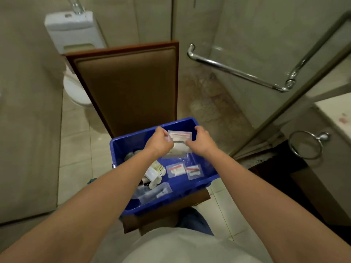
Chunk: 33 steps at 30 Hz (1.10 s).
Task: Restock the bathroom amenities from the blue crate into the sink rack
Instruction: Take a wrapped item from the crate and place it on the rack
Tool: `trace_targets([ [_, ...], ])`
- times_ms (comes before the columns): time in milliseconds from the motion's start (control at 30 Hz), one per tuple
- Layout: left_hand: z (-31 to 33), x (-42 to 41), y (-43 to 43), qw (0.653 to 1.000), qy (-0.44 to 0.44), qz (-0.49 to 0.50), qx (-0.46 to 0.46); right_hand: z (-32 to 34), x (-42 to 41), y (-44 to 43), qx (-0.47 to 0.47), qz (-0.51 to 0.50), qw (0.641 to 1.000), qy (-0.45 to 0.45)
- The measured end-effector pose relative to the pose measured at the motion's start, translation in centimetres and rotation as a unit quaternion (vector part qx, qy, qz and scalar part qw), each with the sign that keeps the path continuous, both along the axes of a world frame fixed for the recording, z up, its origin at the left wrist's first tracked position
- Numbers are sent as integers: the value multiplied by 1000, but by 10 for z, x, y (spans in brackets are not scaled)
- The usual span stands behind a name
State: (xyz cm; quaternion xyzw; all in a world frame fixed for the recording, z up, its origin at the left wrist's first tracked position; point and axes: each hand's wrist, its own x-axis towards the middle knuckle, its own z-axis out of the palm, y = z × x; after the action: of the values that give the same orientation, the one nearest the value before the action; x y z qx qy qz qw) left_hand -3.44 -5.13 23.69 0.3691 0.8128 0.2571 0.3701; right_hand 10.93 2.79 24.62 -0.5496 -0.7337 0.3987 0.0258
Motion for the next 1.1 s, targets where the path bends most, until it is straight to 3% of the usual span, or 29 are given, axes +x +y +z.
trace_targets([
  [167, 28, 13, -8, 994, -86, 52, 48, 23, 18, -24, -77, -88, 993, 30],
  [300, 46, 29, -19, 985, -147, 48, 74, 39, 26, -45, -139, -178, 967, 115],
  [500, 69, 61, -42, 974, -196, -49, 104, 55, 61, -71, -97, -259, 939, 206],
  [733, 78, 114, -48, 960, -160, -211, 94, 66, 124, -82, -1, -270, 955, 126],
  [833, 78, 142, -40, 949, -107, -283, 90, 70, 158, -87, 31, -278, 955, 99],
  [1100, 75, 243, -16, 889, -69, -436, 125, 78, 271, -92, 97, -341, 934, 49],
])
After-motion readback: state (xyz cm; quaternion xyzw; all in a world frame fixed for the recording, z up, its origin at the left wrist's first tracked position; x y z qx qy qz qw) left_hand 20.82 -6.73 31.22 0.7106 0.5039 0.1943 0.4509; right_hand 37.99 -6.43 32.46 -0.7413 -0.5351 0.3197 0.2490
